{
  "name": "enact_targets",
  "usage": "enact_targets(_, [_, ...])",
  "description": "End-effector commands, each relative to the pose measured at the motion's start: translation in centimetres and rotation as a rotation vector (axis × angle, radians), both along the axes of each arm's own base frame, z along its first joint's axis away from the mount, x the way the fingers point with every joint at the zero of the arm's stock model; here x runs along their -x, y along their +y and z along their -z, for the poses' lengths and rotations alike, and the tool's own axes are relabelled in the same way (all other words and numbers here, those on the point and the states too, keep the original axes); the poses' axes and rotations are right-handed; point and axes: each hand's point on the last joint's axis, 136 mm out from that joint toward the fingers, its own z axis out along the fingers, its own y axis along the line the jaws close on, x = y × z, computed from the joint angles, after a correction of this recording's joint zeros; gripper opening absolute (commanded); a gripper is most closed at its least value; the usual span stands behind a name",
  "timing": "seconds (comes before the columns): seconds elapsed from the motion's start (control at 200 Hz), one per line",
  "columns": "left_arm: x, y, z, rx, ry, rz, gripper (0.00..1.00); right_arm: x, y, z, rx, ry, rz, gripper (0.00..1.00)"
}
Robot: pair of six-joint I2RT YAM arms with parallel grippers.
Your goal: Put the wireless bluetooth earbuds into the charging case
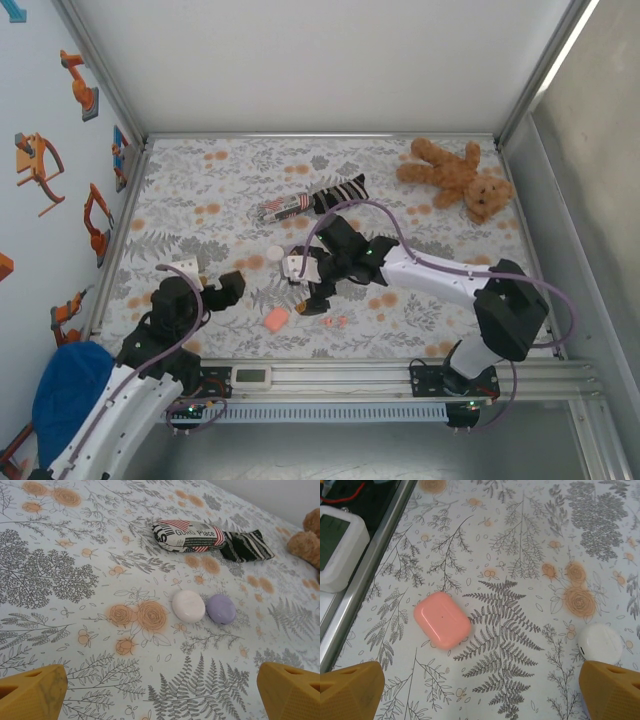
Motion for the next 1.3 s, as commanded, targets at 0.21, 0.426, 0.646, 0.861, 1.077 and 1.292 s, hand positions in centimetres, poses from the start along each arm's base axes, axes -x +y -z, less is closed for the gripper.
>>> enact_targets(0.21, [-1.8,-0.7,-0.4,0.413,0.106,0.032,0.96,1.4,1.8,4.3,0.217,-0.105,-0.178,0.95])
enact_targets(0.426, [-3.5,1.3,-0.9,0.562,0.123,-0.023,0.96,2.1,2.7,6.6,0.298,-0.113,-0.239,0.9])
enact_targets(0.646, [-4.2,1.7,-0.7,0.579,0.142,-0.027,0.96,2.5,3.8,8.3,0.346,-0.133,-0.275,0.84])
enact_targets(0.861, [-4.3,2.0,-0.7,0.575,0.138,-0.037,0.96,2.5,4.5,9.5,0.371,-0.156,-0.288,0.8])
enact_targets(1.077, [-4.3,2.1,-0.6,0.571,0.136,-0.041,0.96,2.5,4.6,10.4,0.405,-0.169,-0.303,0.75])
enact_targets(1.292, [-4.3,2.1,-0.6,0.568,0.135,-0.039,0.96,2.7,4.8,11.3,0.434,-0.174,-0.314,0.7])
